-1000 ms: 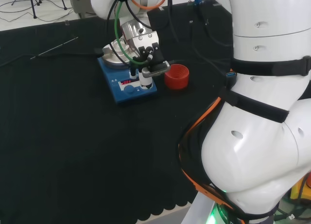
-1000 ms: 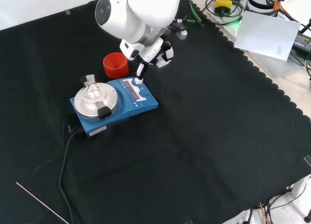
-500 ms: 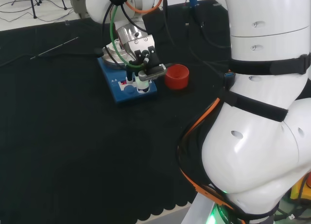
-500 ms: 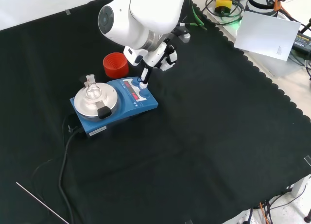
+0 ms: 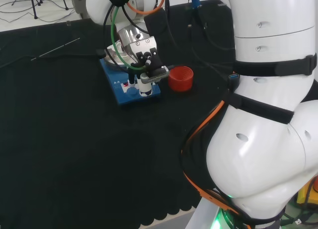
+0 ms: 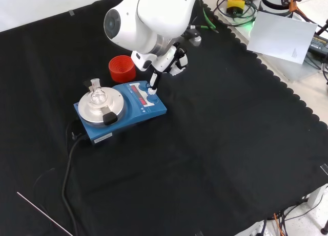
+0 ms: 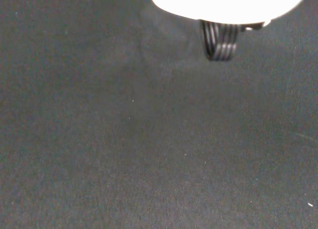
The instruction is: Turn on the heater.
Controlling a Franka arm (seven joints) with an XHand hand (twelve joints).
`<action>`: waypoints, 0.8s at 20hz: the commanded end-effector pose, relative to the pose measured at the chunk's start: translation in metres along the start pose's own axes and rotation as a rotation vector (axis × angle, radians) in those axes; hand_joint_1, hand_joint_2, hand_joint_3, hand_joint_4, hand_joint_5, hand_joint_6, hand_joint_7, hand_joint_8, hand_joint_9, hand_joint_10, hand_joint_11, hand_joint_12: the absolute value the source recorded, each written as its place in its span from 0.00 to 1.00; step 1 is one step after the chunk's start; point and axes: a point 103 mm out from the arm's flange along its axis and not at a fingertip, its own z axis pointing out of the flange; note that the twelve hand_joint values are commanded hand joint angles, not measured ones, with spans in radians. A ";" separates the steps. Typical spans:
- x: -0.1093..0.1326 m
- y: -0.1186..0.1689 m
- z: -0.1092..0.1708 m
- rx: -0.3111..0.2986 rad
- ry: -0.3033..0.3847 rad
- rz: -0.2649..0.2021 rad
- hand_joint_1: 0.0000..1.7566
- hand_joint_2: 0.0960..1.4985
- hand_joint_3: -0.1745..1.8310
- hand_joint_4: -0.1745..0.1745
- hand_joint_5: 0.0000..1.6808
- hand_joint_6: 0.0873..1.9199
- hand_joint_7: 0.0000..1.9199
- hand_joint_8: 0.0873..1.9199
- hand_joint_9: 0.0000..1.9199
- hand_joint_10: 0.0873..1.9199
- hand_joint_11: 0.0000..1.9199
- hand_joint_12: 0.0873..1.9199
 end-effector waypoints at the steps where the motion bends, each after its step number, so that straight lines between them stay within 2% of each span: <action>1: -0.001 0.003 0.004 0.013 0.000 -0.005 0.86 0.31 0.74 0.42 0.23 0.00 0.91 0.90 0.97 0.77 0.92 0.77; 16: 0.003 0.005 0.007 0.023 -0.010 -0.004 0.86 0.30 0.74 0.43 0.23 0.00 0.91 0.90 0.97 0.77 0.92 0.77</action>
